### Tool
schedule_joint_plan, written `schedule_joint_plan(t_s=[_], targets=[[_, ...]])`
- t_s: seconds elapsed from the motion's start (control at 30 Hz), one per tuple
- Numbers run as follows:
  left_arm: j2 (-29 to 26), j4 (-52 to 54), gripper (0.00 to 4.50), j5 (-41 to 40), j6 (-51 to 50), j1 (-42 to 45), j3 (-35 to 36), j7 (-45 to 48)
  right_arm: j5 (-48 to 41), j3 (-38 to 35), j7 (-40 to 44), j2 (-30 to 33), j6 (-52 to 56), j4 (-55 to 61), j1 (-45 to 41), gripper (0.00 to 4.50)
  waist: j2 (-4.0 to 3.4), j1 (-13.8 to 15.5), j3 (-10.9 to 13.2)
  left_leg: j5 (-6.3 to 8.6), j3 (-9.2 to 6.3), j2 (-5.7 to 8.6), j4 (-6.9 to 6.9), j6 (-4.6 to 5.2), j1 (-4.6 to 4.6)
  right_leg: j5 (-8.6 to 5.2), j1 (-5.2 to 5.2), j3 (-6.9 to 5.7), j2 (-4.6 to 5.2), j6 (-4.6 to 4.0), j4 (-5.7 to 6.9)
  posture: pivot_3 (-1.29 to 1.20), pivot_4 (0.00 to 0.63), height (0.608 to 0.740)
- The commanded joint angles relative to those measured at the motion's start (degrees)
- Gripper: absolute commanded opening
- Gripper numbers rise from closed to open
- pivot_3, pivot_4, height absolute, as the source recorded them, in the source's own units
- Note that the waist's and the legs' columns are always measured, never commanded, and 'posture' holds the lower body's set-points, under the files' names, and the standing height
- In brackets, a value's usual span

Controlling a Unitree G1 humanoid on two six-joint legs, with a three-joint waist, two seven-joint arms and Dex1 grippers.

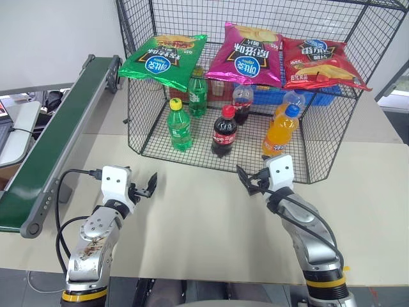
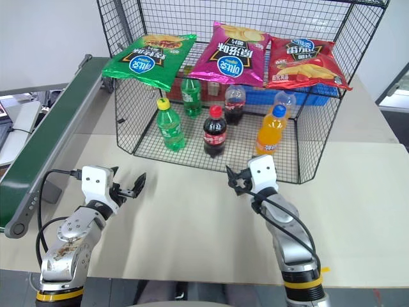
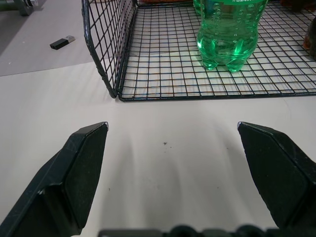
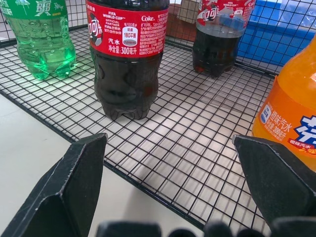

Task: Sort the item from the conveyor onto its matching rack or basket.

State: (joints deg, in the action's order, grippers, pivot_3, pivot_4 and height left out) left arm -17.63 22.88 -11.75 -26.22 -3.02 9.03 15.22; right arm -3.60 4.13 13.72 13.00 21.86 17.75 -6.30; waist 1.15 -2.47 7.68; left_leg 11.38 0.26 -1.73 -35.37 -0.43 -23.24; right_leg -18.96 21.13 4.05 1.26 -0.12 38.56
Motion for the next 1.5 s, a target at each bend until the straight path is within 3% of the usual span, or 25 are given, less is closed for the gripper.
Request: schedule_joint_plan(t_s=[0.03, 0.13, 0.23, 0.3, 0.8, 1.5], targets=[[-4.5, 8.1, 4.46, -5.9, -3.1, 0.1, 4.7, 4.1, -6.1, -2.5, 5.1, 3.4, 3.7, 8.1, -2.3, 4.50, 0.02, 0.0, 0.0, 0.00, 0.00, 0.00, 0.00, 0.00, 0.00, 0.00, 0.00, 0.00, 0.00, 0.00, 0.00, 0.00, 0.150, 0.740], [-12.1, 15.7, 4.46, -15.6, -6.7, 1.0, 12.1, 11.3, -17.3, -8.0, 12.5, 10.8, 13.7, 18.7, -7.2, 4.50, -0.01, -0.2, 0.2, 0.00, -0.01, -0.06, -0.02, -0.01, -0.14, 0.00, 0.13, 0.00, 0.01, 0.00, 0.08, 0.00, 0.150, 0.740], [-13.9, 16.7, 4.46, -18.7, -8.4, 1.9, 13.2, 11.1, -20.3, -9.2, 11.7, 12.4, 17.4, 20.3, -9.6, 4.50, -0.13, 0.0, 0.0, 0.03, -0.04, -0.10, 0.00, 0.02, 0.15, -0.01, -0.15, -0.07, 0.04, 0.01, -0.02, 0.00, 0.150, 0.740], [-14.4, 17.3, 4.46, -19.1, -9.0, 2.4, 13.5, 10.4, -21.5, -9.7, 11.2, 12.8, 19.2, 21.3, -10.4, 4.50, -0.05, 0.0, 0.0, 0.06, -0.07, -0.10, 0.26, 0.06, 0.71, -0.02, -0.87, -0.10, -0.03, 0.02, -0.52, 0.00, 0.150, 0.740], [-14.6, 21.1, 4.46, -22.9, -11.5, 2.2, 13.4, 7.3, -24.5, -9.2, 7.8, 12.6, 23.5, 24.4, -12.1, 4.50, 0.03, 0.0, 0.1, 0.05, -0.05, 0.01, 0.17, 0.06, 0.49, -0.02, -0.74, -0.07, -0.02, 0.01, -0.54, 0.00, 0.150, 0.740], [-11.8, 23.4, 4.46, -22.6, -10.2, -2.3, 12.1, 4.1, -21.7, -7.2, 9.3, 13.7, 18.9, 21.7, -10.7, 4.50, 0.03, 0.0, 0.1, 0.05, -0.05, 0.01, 0.17, 0.06, 0.47, -0.03, -0.73, -0.06, -0.01, 0.01, -0.58, 0.00, 0.150, 0.740]])
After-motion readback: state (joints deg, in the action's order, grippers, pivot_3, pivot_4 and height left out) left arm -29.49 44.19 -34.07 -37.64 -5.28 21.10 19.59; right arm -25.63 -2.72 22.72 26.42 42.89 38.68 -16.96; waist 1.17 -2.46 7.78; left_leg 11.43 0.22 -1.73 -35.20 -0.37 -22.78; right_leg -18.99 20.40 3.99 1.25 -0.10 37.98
